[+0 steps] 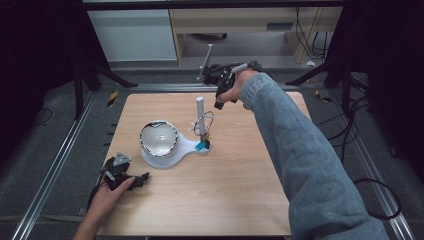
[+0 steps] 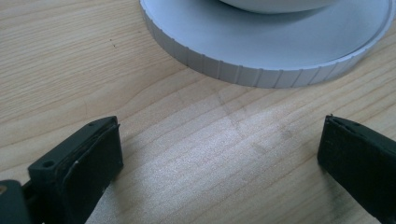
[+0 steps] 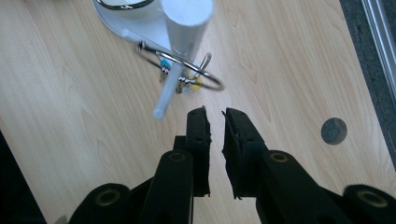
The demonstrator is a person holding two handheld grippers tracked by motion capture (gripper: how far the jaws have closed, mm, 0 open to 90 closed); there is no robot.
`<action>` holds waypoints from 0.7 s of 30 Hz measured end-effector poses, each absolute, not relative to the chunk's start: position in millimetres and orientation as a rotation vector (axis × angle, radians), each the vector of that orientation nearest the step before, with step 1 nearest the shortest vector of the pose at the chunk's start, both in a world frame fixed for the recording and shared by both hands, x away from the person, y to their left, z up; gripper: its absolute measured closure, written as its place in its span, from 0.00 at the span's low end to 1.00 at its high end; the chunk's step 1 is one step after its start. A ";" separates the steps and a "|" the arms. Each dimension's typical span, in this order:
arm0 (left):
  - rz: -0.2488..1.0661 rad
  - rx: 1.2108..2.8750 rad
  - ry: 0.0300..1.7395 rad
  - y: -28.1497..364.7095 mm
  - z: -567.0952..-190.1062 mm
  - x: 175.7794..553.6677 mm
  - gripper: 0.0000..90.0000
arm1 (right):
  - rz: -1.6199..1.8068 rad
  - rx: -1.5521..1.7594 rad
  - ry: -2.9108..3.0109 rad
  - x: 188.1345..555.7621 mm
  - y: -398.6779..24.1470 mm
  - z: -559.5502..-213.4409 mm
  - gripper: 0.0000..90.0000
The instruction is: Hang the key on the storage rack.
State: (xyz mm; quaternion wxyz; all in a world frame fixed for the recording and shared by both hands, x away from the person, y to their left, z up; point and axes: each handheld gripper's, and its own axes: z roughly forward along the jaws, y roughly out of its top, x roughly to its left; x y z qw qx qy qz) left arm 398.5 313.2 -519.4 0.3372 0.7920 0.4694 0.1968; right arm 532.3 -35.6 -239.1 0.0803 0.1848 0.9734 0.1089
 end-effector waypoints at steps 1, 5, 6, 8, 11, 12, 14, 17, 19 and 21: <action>0.513 2.064 1.224 313.2 -519.4 398.5 0.00 | 0.326 0.557 2.905 532.9 -38.1 -239.0 0.87; 0.513 2.065 1.224 313.2 -519.4 398.5 0.00 | 0.332 0.591 2.877 534.4 -48.8 -240.5 0.81; 0.513 2.063 1.223 313.2 -519.5 398.5 0.00 | 0.335 0.599 2.872 534.6 -51.4 -241.4 0.79; 0.513 2.064 1.224 313.2 -519.4 398.5 0.00 | 0.332 0.611 2.862 535.0 -56.0 -243.0 0.72; 0.513 2.064 1.224 313.2 -519.4 398.5 0.00 | 0.330 0.631 2.849 536.6 -61.9 -246.2 0.65; 0.513 2.064 1.224 313.2 -519.4 398.5 0.00 | 0.335 0.635 2.847 537.3 -63.9 -247.2 0.64; 0.513 2.065 1.225 313.1 -519.3 398.4 0.00 | 0.329 0.645 2.843 538.0 -67.3 -248.9 0.59; 0.513 2.058 1.225 312.9 -519.7 398.5 0.00 | 0.323 0.673 2.832 539.8 -72.4 -252.4 0.52; 0.513 2.059 1.226 312.9 -519.6 398.5 0.00 | 0.327 0.684 2.821 540.7 -75.3 -254.3 0.48; 0.513 2.058 1.224 312.9 -519.7 398.5 0.00 | 0.323 0.682 2.817 541.4 -77.7 -255.9 0.42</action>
